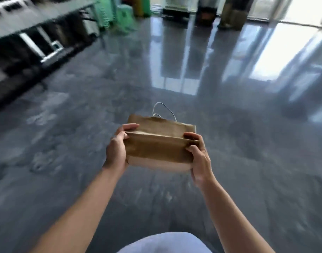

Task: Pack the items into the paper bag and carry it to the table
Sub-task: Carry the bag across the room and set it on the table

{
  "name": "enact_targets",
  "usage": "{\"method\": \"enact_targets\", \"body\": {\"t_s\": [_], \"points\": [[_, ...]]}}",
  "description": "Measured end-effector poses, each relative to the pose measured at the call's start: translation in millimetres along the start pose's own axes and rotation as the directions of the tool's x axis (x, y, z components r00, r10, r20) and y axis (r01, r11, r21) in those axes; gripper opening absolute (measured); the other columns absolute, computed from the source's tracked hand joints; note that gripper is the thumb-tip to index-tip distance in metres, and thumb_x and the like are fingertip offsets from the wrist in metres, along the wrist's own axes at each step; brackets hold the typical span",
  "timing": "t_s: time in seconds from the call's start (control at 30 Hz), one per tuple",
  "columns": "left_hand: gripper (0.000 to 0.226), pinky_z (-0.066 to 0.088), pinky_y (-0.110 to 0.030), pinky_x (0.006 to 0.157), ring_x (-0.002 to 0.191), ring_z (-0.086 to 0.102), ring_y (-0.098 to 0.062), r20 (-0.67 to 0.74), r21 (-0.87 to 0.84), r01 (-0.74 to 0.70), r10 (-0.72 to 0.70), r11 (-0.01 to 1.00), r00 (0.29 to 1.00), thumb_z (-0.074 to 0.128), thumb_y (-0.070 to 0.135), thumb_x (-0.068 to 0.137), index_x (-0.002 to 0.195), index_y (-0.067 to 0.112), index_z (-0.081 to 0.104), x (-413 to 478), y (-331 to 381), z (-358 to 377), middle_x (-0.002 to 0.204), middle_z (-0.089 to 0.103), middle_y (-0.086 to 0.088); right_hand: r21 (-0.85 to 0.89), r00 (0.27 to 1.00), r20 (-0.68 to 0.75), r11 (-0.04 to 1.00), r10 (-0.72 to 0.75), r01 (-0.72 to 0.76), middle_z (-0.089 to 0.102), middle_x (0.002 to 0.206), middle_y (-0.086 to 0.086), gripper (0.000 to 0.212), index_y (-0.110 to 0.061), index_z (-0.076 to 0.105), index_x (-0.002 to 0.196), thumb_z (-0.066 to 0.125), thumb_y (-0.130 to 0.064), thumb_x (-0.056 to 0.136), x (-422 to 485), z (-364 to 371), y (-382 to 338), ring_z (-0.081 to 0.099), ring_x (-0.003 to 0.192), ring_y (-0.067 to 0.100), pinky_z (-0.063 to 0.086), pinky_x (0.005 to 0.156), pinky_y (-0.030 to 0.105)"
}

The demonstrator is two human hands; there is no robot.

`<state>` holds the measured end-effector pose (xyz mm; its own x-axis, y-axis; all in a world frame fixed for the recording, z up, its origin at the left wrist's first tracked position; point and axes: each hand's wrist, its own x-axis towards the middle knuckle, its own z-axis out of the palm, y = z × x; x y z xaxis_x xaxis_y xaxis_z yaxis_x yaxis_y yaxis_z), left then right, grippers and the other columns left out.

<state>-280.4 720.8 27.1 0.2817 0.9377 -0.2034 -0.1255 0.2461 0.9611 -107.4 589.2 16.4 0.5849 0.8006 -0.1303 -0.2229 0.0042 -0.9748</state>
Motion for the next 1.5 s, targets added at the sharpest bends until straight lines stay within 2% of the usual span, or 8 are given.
{"method": "enact_targets", "body": {"t_s": [0.13,0.37,0.5,0.63,0.8,1.0,1.13,1.5], "points": [[0.046,0.046,-0.036,0.078,0.089,0.056,-0.025,-0.332,-0.052,-0.064,0.043,0.997,0.942,0.032,0.021,0.094,0.09,0.026,0.077,26,8,-101,0.104,0.063,-0.018,-0.086,0.964,0.261,0.996,0.043,-0.021,0.06,0.085,-0.005,0.037,-0.023,0.066,0.098,0.045,-0.011,0.07,50,112,17,0.044,0.074,0.01,0.031,0.065,0.03],[0.044,0.034,-0.065,0.103,0.097,0.049,-0.029,-0.575,-0.116,-0.073,-0.007,0.991,0.818,0.036,0.023,0.083,0.084,0.033,0.078,120,13,-201,0.107,0.064,-0.013,-0.179,0.885,0.457,0.984,0.091,-0.009,0.067,0.089,-0.008,0.035,-0.019,0.07,0.095,0.047,-0.011,0.07,159,258,51,0.049,0.078,0.007,0.034,0.071,0.032],[0.043,0.037,-0.064,0.101,0.097,0.05,-0.028,-0.589,-0.084,-0.119,0.047,0.989,0.807,0.036,0.021,0.079,0.085,0.032,0.077,247,35,-246,0.106,0.065,-0.01,-0.138,0.881,0.47,0.99,0.058,0.008,0.067,0.094,-0.007,0.035,-0.021,0.069,0.095,0.046,-0.01,0.07,263,343,67,0.048,0.083,0.011,0.032,0.076,0.035],[0.042,0.039,-0.049,0.088,0.097,0.051,-0.028,-0.597,-0.072,-0.155,0.082,0.985,0.798,0.037,0.021,0.071,0.079,0.033,0.077,370,88,-278,0.101,0.067,-0.009,-0.123,0.876,0.479,0.992,0.066,-0.008,0.068,0.097,-0.006,0.035,-0.02,0.069,0.096,0.047,-0.011,0.07,372,435,53,0.049,0.085,0.011,0.032,0.078,0.036],[0.043,0.039,-0.055,0.101,0.102,0.055,-0.027,-0.632,-0.039,-0.207,0.136,0.978,0.763,0.037,0.019,0.074,0.082,0.031,0.077,484,158,-328,0.11,0.07,-0.006,-0.125,0.847,0.528,0.992,0.057,0.011,0.069,0.096,-0.01,0.035,-0.024,0.069,0.096,0.048,-0.013,0.07,471,543,25,0.052,0.084,0.009,0.035,0.078,0.035],[0.043,0.031,-0.057,0.111,0.11,0.056,-0.033,-0.645,-0.05,-0.281,0.184,0.958,0.742,0.038,0.017,0.07,0.076,0.03,0.078,603,202,-368,0.099,0.073,0.006,-0.118,0.829,0.557,0.993,0.054,0.015,0.069,0.093,-0.011,0.034,-0.024,0.07,0.095,0.048,-0.014,0.071,571,634,20,0.053,0.076,0.001,0.036,0.069,0.03],[0.042,0.031,-0.063,0.111,0.122,0.052,-0.042,-0.638,-0.061,-0.277,0.176,0.959,0.75,0.039,0.019,0.069,0.078,0.03,0.078,700,221,-397,0.106,0.073,-0.002,-0.112,0.832,0.554,0.993,0.029,0.04,0.07,0.094,-0.011,0.034,-0.025,0.07,0.095,0.048,-0.014,0.071,651,694,25,0.053,0.078,0.002,0.035,0.072,0.031],[0.044,0.038,-0.052,0.106,0.118,0.056,-0.035,-0.637,-0.089,-0.277,0.16,0.957,0.754,0.037,0.02,0.072,0.082,0.03,0.078,1039,314,-490,0.113,0.072,0.001,-0.157,0.846,0.531,0.987,0.047,0.044,0.071,0.098,-0.004,0.034,-0.025,0.069,0.096,0.049,-0.016,0.07,937,917,17,0.053,0.087,0.013,0.035,0.078,0.037]]}}
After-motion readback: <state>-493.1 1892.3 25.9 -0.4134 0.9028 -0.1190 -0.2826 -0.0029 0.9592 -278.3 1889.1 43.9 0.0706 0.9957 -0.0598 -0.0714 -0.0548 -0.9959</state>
